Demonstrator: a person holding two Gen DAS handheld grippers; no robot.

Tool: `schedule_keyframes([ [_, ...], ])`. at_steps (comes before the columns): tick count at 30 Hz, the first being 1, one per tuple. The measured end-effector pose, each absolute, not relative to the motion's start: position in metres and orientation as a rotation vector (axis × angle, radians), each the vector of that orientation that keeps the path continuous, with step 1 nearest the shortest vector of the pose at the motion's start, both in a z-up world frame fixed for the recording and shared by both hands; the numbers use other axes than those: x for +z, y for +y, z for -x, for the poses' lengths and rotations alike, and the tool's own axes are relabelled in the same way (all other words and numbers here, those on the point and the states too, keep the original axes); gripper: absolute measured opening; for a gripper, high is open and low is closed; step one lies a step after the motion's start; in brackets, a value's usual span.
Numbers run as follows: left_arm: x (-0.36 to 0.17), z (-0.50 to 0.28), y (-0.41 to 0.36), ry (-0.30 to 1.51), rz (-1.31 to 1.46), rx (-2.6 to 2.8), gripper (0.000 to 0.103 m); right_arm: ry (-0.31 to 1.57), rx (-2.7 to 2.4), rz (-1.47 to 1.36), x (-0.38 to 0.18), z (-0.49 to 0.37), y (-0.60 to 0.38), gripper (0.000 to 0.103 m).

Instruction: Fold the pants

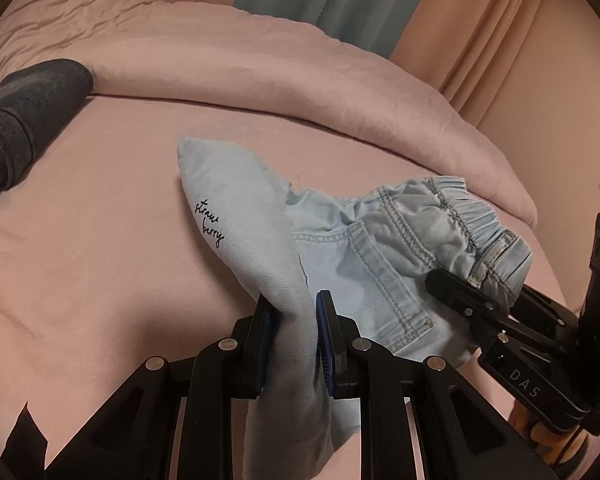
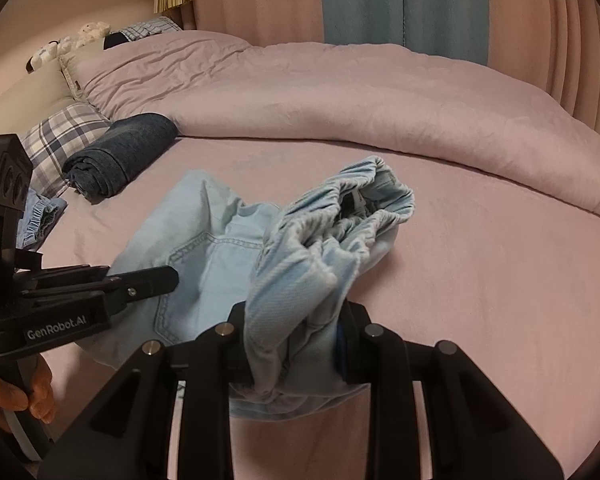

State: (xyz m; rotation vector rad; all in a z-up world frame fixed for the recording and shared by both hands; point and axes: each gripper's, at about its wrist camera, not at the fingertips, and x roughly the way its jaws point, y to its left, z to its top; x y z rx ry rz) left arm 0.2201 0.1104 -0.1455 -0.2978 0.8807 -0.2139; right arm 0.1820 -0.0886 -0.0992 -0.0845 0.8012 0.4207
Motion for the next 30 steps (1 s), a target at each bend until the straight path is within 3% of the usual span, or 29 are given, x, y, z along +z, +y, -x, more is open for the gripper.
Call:
schedule_keyframes([
  [20, -0.162, -0.225, 0.125, 0.954, 0.304, -0.160, 0.019, 0.871, 0.394, 0.054, -0.114, -0.188, -0.104, 0.031],
  [30, -0.164, -0.228, 0.126, 0.987, 0.293, -0.140, 0.022, 0.917, 0.368, 0.029, -0.126, -0.190, -0.112, 0.041],
])
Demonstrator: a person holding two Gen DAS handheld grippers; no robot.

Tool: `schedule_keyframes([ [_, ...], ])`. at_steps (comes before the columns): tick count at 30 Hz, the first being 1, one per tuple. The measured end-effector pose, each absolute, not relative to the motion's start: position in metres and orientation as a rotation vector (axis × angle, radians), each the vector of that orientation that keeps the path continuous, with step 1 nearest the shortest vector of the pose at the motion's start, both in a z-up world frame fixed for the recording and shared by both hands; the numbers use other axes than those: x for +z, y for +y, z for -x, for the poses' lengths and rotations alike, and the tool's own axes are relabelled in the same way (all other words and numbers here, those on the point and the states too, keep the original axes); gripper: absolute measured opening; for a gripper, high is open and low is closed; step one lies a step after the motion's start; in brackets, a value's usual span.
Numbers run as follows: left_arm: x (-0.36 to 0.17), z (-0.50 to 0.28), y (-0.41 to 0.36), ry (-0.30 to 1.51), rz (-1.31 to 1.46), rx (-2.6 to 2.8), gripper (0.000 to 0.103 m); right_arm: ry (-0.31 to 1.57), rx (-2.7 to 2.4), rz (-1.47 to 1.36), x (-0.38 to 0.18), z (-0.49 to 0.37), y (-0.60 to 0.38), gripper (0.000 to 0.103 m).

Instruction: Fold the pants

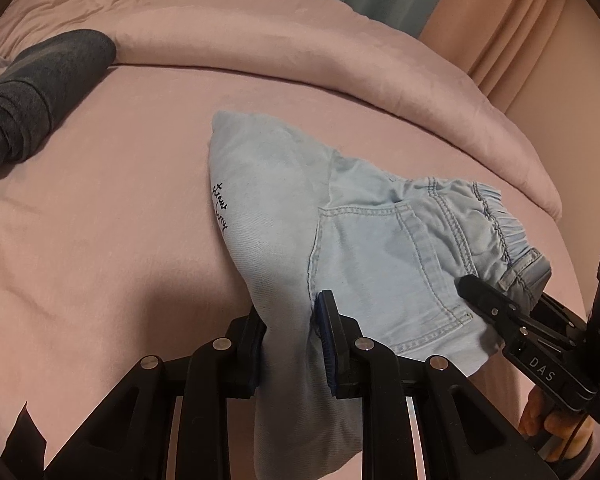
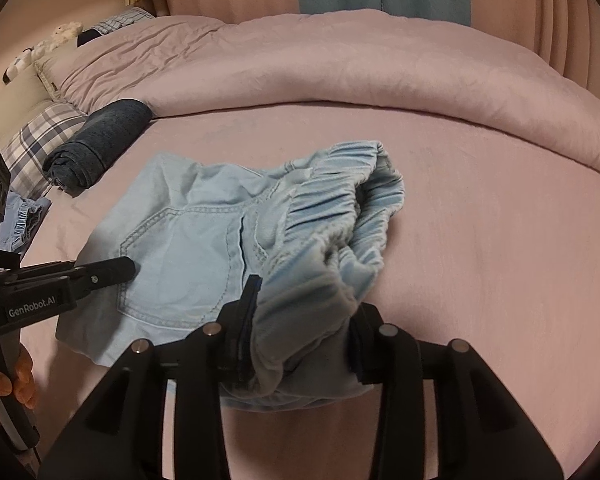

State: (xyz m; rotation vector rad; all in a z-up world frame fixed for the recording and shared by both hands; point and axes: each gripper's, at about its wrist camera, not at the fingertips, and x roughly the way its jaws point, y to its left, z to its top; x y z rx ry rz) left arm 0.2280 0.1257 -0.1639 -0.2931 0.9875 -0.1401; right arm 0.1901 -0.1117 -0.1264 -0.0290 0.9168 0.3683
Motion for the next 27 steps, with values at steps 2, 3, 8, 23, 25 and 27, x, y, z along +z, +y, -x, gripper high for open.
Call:
schedule_keyframes([
  [2, -0.165, -0.228, 0.125, 0.996, 0.289, -0.133, 0.024, 0.922, 0.366, 0.027, -0.128, -0.190, -0.112, 0.042],
  [3, -0.165, -0.229, 0.126, 1.000, 0.289, -0.130, 0.025, 0.924, 0.365, 0.029, -0.128, -0.191, -0.112, 0.043],
  [8, -0.166, -0.230, 0.128, 1.009, 0.288, -0.125, 0.027, 0.934, 0.361, 0.030, -0.131, -0.193, -0.113, 0.045],
  [23, -0.171, -0.228, 0.139, 1.029, 0.303, -0.078, 0.063, 0.957, 0.314, 0.024, -0.136, -0.199, -0.122, 0.068],
  [25, -0.171, -0.228, 0.140, 1.033, 0.305, -0.071, 0.066, 0.961, 0.307, 0.020, -0.137, -0.200, -0.125, 0.073],
  [27, -0.172, -0.228, 0.140, 1.037, 0.297, -0.059, 0.070, 0.961, 0.296, 0.023, -0.137, -0.199, -0.126, 0.077],
])
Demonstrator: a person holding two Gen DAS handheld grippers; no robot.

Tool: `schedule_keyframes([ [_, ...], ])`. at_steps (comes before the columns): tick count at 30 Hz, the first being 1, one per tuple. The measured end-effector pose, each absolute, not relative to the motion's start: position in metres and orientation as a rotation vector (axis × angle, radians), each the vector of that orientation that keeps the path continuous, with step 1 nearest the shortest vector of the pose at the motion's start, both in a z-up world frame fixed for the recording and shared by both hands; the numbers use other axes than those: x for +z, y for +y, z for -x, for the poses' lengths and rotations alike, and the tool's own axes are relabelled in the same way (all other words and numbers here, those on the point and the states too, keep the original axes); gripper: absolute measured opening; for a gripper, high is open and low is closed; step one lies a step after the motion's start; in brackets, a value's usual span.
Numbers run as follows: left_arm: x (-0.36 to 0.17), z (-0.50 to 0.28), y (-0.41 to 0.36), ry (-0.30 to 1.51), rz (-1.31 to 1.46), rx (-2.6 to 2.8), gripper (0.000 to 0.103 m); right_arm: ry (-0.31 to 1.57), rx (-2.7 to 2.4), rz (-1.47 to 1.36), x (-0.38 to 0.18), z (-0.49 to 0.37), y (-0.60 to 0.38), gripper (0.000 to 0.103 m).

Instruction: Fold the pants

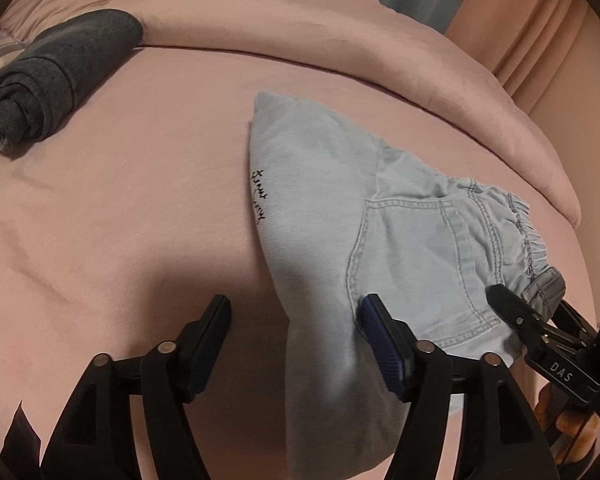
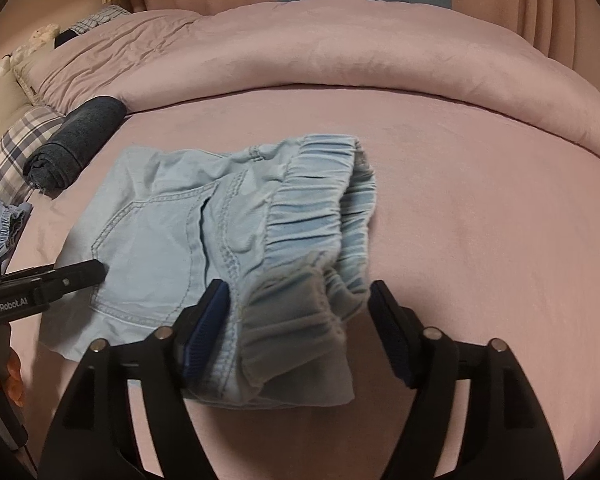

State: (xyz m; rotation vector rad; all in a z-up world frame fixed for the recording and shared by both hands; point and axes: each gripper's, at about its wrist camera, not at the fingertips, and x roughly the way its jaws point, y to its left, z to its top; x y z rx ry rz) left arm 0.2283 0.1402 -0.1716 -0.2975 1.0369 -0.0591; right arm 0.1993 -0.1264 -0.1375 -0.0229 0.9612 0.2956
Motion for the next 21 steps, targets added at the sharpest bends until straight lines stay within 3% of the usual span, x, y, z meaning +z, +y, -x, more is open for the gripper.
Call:
schedule_keyframes([
  [11, -0.1741, -0.2298, 0.1438, 1.071, 0.272, -0.001, 0.093, 0.983, 0.265, 0.028, -0.1396, -0.2021, -0.1317, 0.087],
  [21, -0.1736, -0.2319, 0.1447, 1.089, 0.259, 0.015, 0.095, 1.009, 0.249, 0.005, -0.1420, -0.2048, -0.1352, 0.094],
])
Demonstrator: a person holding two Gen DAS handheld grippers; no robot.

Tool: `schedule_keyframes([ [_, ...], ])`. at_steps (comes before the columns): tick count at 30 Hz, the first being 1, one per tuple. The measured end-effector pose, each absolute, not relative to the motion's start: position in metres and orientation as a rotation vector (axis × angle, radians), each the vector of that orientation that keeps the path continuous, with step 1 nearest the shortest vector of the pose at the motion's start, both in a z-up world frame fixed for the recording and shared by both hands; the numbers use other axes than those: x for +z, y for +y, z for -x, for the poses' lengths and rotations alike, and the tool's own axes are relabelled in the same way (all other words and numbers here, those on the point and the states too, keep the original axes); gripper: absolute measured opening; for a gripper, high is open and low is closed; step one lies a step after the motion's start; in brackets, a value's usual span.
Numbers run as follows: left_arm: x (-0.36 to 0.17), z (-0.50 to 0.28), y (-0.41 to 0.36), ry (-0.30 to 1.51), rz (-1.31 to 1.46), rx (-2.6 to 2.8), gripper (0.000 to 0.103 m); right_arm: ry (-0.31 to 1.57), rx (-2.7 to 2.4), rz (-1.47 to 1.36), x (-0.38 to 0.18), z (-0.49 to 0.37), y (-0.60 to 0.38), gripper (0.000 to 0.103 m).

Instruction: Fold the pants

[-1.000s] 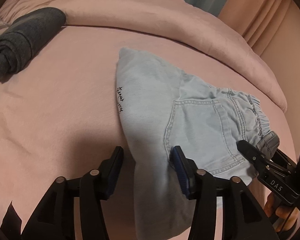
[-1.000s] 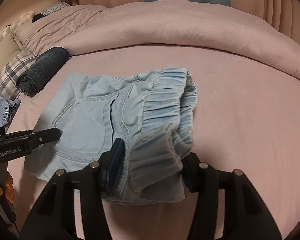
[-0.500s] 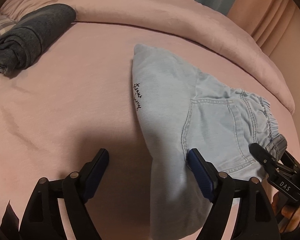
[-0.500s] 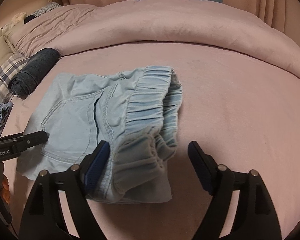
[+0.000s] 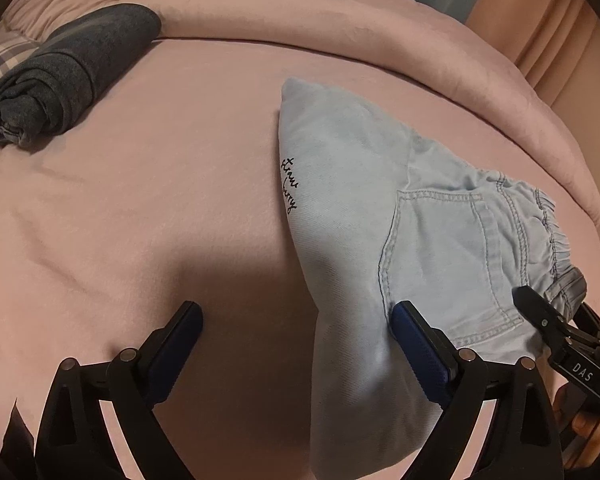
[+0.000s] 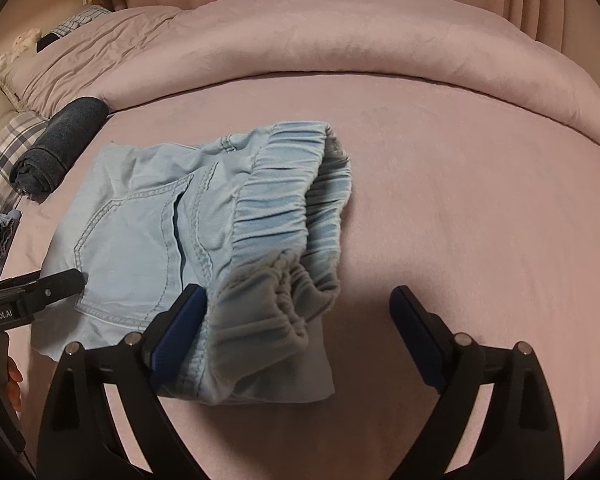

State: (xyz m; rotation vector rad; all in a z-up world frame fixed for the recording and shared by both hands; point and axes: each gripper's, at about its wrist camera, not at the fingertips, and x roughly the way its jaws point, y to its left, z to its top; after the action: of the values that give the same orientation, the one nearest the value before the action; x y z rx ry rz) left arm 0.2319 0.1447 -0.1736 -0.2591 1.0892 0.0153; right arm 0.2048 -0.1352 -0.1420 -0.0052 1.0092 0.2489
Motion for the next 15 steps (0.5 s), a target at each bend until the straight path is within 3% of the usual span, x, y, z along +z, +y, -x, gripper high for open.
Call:
schedule_keyframes([
  [7, -0.1745, -0.2296, 0.1461, 1.104, 0.262, 0.036, 0.102, 1.022, 0.241, 0.007, -0.1417, -0.2046, -0.1346, 0.096],
  [15, -0.1761, -0.2282, 0.1496, 1.113, 0.267, 0.035, 0.102, 1.047, 0.235, -0.051, -0.1495, -0.2078, -0.1423, 0.102],
])
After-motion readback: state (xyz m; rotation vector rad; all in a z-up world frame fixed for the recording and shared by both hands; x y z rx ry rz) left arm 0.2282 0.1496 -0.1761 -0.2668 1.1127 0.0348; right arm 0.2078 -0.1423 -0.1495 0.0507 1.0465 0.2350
